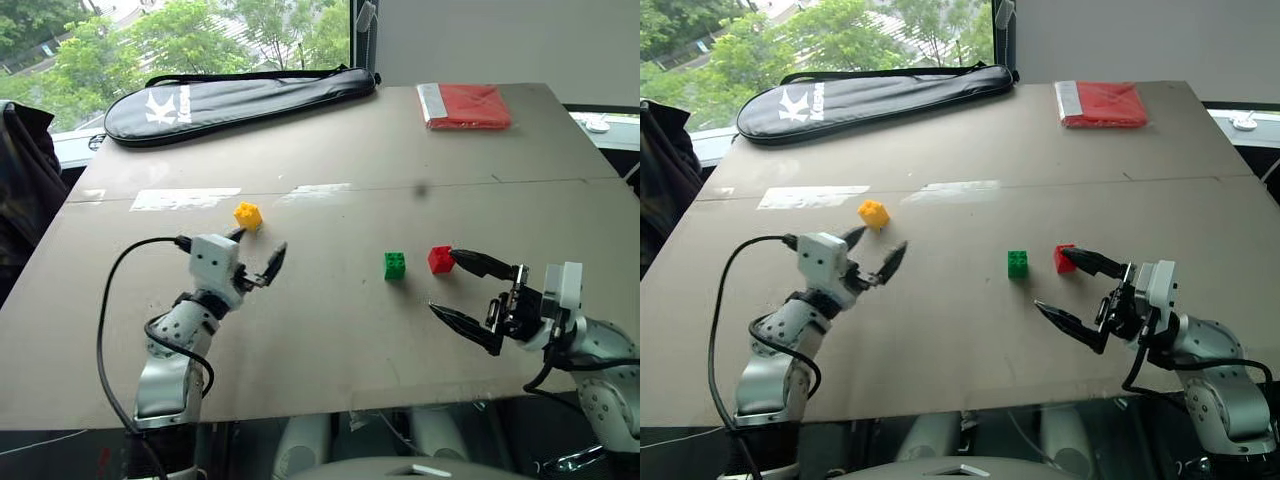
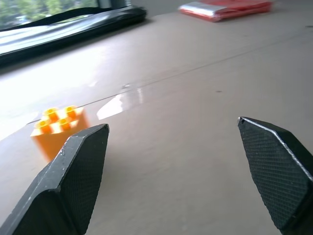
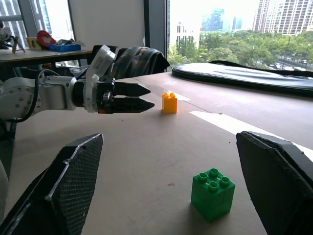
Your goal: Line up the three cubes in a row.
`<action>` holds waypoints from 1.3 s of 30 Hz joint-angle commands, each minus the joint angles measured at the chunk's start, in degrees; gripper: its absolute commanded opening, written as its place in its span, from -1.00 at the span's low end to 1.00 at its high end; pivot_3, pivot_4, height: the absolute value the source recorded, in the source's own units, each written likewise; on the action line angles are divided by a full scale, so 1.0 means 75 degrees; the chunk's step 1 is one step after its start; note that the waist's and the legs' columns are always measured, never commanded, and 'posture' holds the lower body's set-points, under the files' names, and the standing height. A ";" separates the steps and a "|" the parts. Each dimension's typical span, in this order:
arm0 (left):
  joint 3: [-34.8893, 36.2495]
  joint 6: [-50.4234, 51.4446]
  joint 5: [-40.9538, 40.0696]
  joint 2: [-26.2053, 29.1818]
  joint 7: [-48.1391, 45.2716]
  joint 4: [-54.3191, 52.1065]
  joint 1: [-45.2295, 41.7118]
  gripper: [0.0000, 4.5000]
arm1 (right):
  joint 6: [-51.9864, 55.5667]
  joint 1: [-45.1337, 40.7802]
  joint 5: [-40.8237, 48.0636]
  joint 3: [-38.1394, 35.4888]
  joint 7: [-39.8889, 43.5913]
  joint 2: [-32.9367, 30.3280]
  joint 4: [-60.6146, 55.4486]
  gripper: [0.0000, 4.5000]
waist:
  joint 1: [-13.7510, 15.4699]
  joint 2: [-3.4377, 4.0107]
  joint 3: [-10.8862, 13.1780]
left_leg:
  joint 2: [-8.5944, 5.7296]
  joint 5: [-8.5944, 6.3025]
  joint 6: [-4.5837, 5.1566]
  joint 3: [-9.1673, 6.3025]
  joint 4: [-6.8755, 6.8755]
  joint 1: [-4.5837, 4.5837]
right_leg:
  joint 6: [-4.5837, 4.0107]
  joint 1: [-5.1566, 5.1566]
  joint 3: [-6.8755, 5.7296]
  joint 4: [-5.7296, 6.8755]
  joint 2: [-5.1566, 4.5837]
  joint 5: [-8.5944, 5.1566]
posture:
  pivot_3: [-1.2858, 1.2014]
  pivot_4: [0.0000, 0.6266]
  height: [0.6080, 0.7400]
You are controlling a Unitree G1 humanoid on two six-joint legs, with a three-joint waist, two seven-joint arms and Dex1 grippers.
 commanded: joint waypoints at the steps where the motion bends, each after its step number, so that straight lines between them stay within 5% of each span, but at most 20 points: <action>1: -0.0070 -0.0343 0.0165 0.0287 -0.0028 0.0841 -0.0478 0.91 | -0.0045 -0.0161 0.0070 -0.0039 0.0046 0.0043 0.0008 1.00 | 0.0002 0.0000 -0.0001 | 0.0001 0.0000 0.0000 -0.0001 0.0000 0.0000 | 0.0002 0.0000 0.0002 0.0000 -0.0001 0.0003 | 0.03 -0.52 0.41; 16: -0.0868 -0.1640 0.0765 0.0601 -0.0077 0.5827 -0.3345 0.91 | -0.0440 0.0023 -0.0248 -0.0168 -0.0095 0.0253 0.0107 1.00 | 0.0010 -0.0002 -0.0006 | -0.0021 0.0003 -0.0004 0.0016 0.0000 0.0003 | 0.0000 0.0009 -0.0009 0.0000 -0.0014 0.0035 | 0.03 -0.52 0.41; 19: -0.0943 -0.1504 0.0766 0.0606 -0.0231 0.6401 -0.3740 0.57 | -0.0521 0.0128 -0.0303 -0.0163 -0.0135 0.0293 0.0079 1.00 | 0.0004 0.0001 -0.0010 | -0.0025 0.0015 -0.0022 0.0011 0.0000 0.0007 | 0.0021 0.0019 -0.0019 0.0002 -0.0014 0.0024 | 0.03 -0.52 0.41; 22: -0.0918 -0.1313 0.0630 0.0590 -0.0432 0.6884 -0.4030 -0.09 | -0.0556 0.0201 -0.0331 -0.0160 -0.0191 0.0315 0.0037 1.00 | 0.0002 0.0006 -0.0014 | -0.0025 0.0017 -0.0024 0.0011 0.0000 0.0015 | 0.0028 0.0021 -0.0018 0.0014 -0.0014 0.0019 | 0.03 -0.52 0.41; 24: -0.0931 -0.1314 0.0594 0.0578 -0.0560 0.7005 -0.4083 -0.44 | -0.0569 0.0231 -0.0329 -0.0184 -0.0200 0.0303 0.0027 1.00 | -0.0002 0.0009 -0.0018 | -0.0024 0.0020 -0.0029 0.0009 0.0001 0.0018 | 0.0027 0.0021 -0.0019 0.0023 -0.0014 0.0019 | 0.03 -0.52 0.41; 29: -0.0988 -0.1591 0.0393 0.0529 -0.1051 0.6723 -0.4048 -0.41 | -0.0540 0.0272 -0.0288 -0.0286 -0.0238 0.0231 -0.0013 1.00 | 0.0003 0.0013 -0.0021 | -0.0023 0.0022 -0.0032 0.0007 0.0001 0.0017 | 0.0027 0.0021 -0.0018 0.0026 -0.0014 0.0018 | 0.03 -0.52 0.41; 33: -0.1777 -0.1104 -0.0550 0.0371 -0.3785 0.5090 -0.3633 -0.41 | -0.0172 0.0716 0.0238 -0.0540 -0.0178 0.0121 -0.0204 1.00 | 0.0011 0.0013 -0.0020 | -0.0021 0.0022 -0.0032 0.0006 0.0000 0.0003 | 0.0001 0.0019 -0.0018 0.0017 -0.0023 0.0033 | 0.03 -0.52 0.41; 39: -0.2965 -0.1201 -0.0364 0.0669 -0.5806 0.4445 -0.3563 -0.41 | -0.0287 0.1206 0.0094 -0.0610 0.0247 -0.0145 0.0046 1.00 | -0.0079 0.0004 -0.0015 | -0.0024 0.0019 -0.0029 0.0027 -0.0001 -0.0007 | 0.0000 0.0015 -0.0007 -0.0015 -0.0023 0.0033 | 0.03 -0.52 0.41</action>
